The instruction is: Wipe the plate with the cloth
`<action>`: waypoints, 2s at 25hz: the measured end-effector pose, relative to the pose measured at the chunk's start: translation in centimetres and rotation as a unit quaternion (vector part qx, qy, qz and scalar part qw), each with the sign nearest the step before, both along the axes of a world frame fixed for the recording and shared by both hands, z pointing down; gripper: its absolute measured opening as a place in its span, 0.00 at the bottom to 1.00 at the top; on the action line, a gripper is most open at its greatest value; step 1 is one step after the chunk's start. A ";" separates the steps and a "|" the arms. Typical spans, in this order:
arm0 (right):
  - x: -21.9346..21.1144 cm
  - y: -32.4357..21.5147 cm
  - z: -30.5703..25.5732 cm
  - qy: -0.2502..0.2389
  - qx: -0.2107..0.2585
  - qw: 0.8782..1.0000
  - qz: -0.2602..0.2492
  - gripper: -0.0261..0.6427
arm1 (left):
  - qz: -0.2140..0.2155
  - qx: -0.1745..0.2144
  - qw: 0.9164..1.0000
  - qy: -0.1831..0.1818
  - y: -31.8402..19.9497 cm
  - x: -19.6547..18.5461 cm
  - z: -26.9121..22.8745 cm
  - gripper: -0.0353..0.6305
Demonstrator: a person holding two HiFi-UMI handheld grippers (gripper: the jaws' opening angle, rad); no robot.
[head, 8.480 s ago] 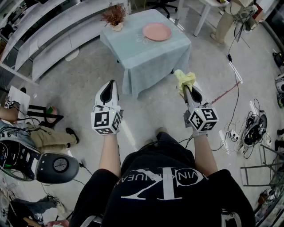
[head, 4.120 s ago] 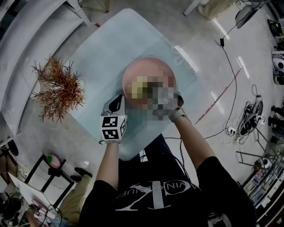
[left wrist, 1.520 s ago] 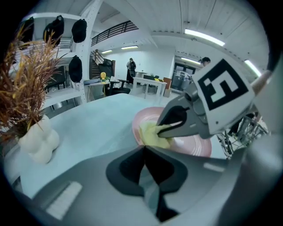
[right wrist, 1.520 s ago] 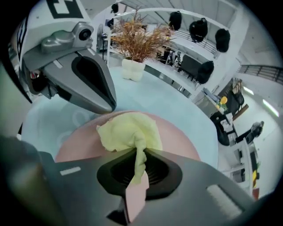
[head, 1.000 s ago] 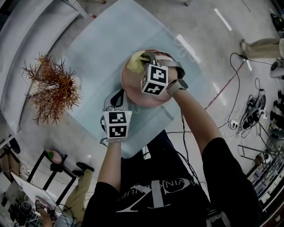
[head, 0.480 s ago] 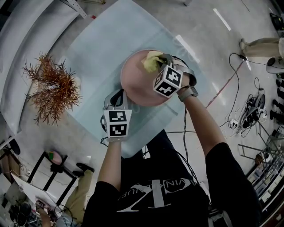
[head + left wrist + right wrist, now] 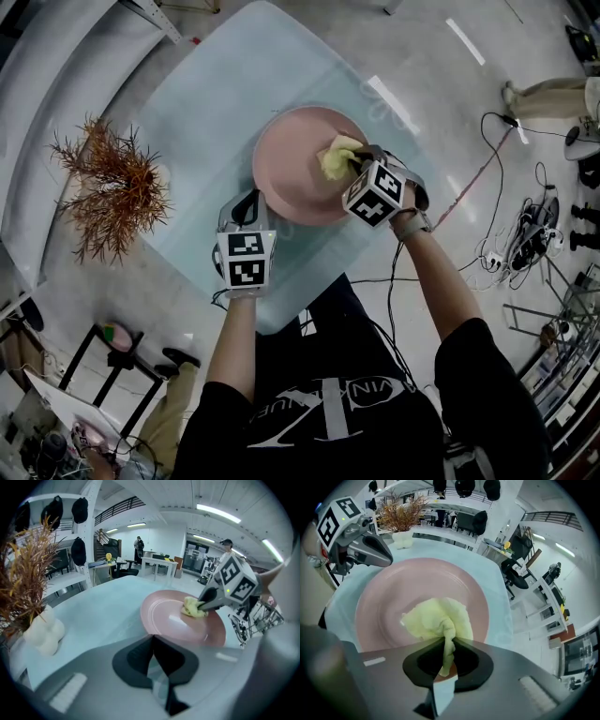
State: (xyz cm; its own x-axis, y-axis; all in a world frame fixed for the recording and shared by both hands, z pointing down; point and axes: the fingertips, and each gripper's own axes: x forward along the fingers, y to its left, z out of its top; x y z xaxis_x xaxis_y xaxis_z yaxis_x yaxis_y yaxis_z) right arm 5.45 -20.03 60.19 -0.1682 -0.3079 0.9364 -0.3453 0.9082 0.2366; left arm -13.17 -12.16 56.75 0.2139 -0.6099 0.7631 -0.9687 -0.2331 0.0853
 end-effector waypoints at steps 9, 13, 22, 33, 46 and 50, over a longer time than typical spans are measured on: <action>-0.7 6.7 0.1 -0.032 -0.086 0.995 0.032 0.10 | -0.010 0.001 1.000 0.013 0.0 0.0 0.1 0.05; -2.4 8.9 0.1 -0.040 -0.105 0.993 0.023 0.10 | -0.013 0.002 1.000 0.020 0.0 0.0 0.0 0.05; -6.6 11.0 0.2 -0.054 -0.124 0.991 -0.014 0.10 | -0.022 0.005 0.999 0.038 0.0 0.0 0.0 0.05; -11.0 9.6 0.1 -0.103 -0.113 0.987 -0.052 0.10 | -0.021 0.006 0.999 0.037 0.0 -0.1 0.0 0.05; -14.2 3.3 -0.4 -0.145 -0.048 0.986 -0.059 0.10 | -0.019 0.007 0.999 0.026 0.0 0.0 -0.1 0.05; -13.5 0.4 -0.4 -0.131 -0.024 0.990 -0.047 0.10 | -0.021 0.006 0.999 0.028 -0.1 0.0 -0.1 0.05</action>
State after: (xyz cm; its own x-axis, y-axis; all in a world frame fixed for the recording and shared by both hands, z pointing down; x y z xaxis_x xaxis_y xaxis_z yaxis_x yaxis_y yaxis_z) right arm -8.07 -19.62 59.77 -0.4335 -0.2344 0.8702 -0.3016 0.9476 0.1050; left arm -13.16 -12.23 56.68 0.2304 -0.6278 0.7435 -0.9714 -0.1930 0.1381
